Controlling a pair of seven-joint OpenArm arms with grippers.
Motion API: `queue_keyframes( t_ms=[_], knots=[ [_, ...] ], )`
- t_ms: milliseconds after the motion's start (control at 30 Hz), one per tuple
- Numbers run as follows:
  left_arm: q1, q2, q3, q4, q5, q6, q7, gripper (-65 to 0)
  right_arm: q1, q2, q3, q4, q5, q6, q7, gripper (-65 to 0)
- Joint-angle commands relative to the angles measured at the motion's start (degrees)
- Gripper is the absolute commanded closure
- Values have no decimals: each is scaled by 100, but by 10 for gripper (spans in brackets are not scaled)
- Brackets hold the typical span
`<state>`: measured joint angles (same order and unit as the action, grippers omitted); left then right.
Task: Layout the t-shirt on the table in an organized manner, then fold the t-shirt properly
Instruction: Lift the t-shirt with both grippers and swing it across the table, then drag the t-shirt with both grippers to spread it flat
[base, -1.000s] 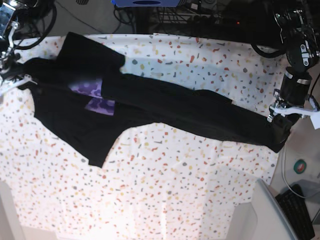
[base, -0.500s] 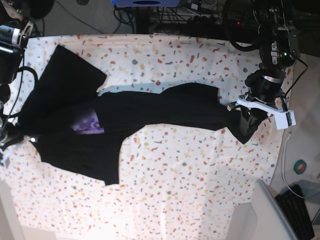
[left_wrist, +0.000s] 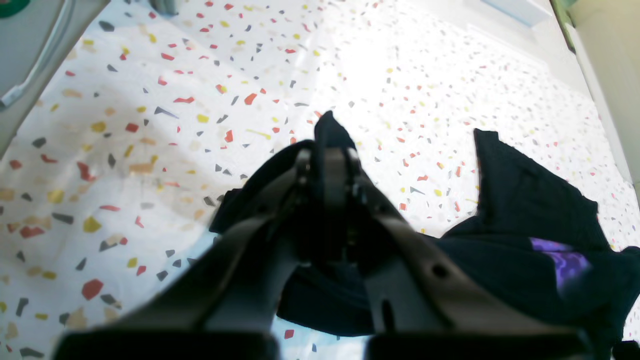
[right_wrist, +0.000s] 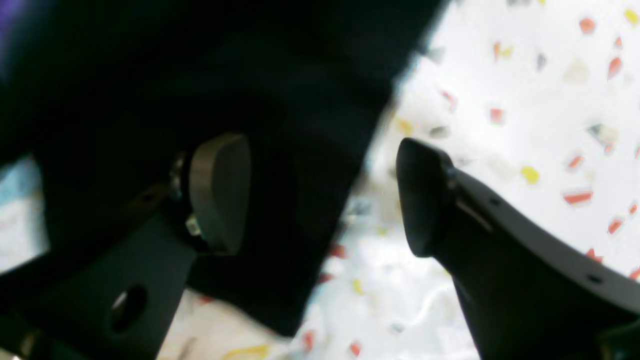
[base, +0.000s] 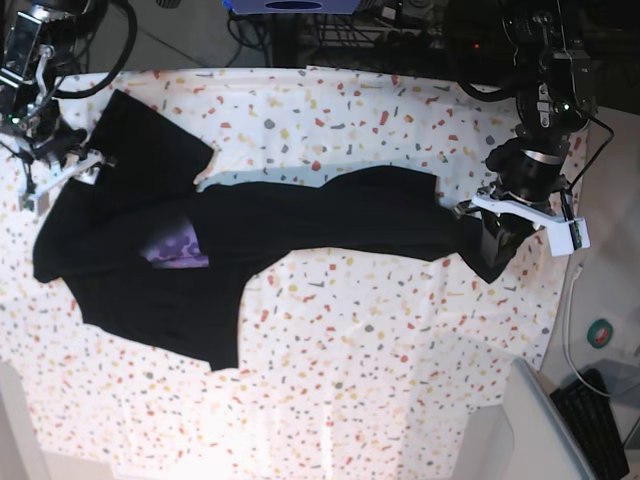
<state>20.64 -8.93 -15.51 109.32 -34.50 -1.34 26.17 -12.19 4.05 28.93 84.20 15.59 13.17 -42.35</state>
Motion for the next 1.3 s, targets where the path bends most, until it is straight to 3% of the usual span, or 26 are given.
queue_keyframes(
  t_ms=[0, 200, 267, 333, 367, 400, 533, 700, 833, 933, 1100, 1200, 1267],
  knots=[
    [-29, -43, 8, 106, -36, -19, -160, 0, 106, 65, 30, -143, -52, 15, 116, -419],
    [-29, -43, 8, 106, -36, -19, -160, 0, 344, 30, 30, -891, -474, 85, 477, -390],
    [-29, -61, -1, 97, -36, -19, -160, 0, 273, 12, 30, -882, -465, 428, 477, -255],
    [-20, -70, -18, 35, 44, -19, -160, 0, 150, 12, 92, -882, -456, 1158, 468, -15],
    [15, -79, -27, 0, 140, -19, -178, 0, 80, -23, 118, -882, -456, 1474, 433, 0],
    [50, -79, -27, -44, 272, -19, -187, 0, 10, -93, 250, -864, -456, 1677, 345, 0],
    [208, -70, -27, -61, 712, -28, -204, 0, -421, -322, 1033, 15, -456, 1764, 37, 0],
    [402, -87, -45, 26, 782, -28, -204, 0, -1212, -709, 1085, 2090, -456, 1764, -69, 0],
    [340, -87, -10, 229, 782, -19, -204, 0, -1265, -955, 1033, 3232, -456, 1720, -174, 0],
    [-126, -70, 8, 237, 738, -11, -160, 0, -518, -841, 1024, 3224, -491, 1712, -447, 0],
    [-1031, -43, 8, 167, 738, -2, -151, 0, 1311, -296, 962, 3004, -491, 1712, -1115, 0],
    [-1700, 115, 8, -97, 782, 7, -151, 0, 2586, 206, 364, 2344, -500, 1659, -1414, 0],
    [-2183, 229, -1, -501, 914, 86, -143, 0, 3430, 478, -225, 1430, -500, 1386, -1282, 0]
  ],
)
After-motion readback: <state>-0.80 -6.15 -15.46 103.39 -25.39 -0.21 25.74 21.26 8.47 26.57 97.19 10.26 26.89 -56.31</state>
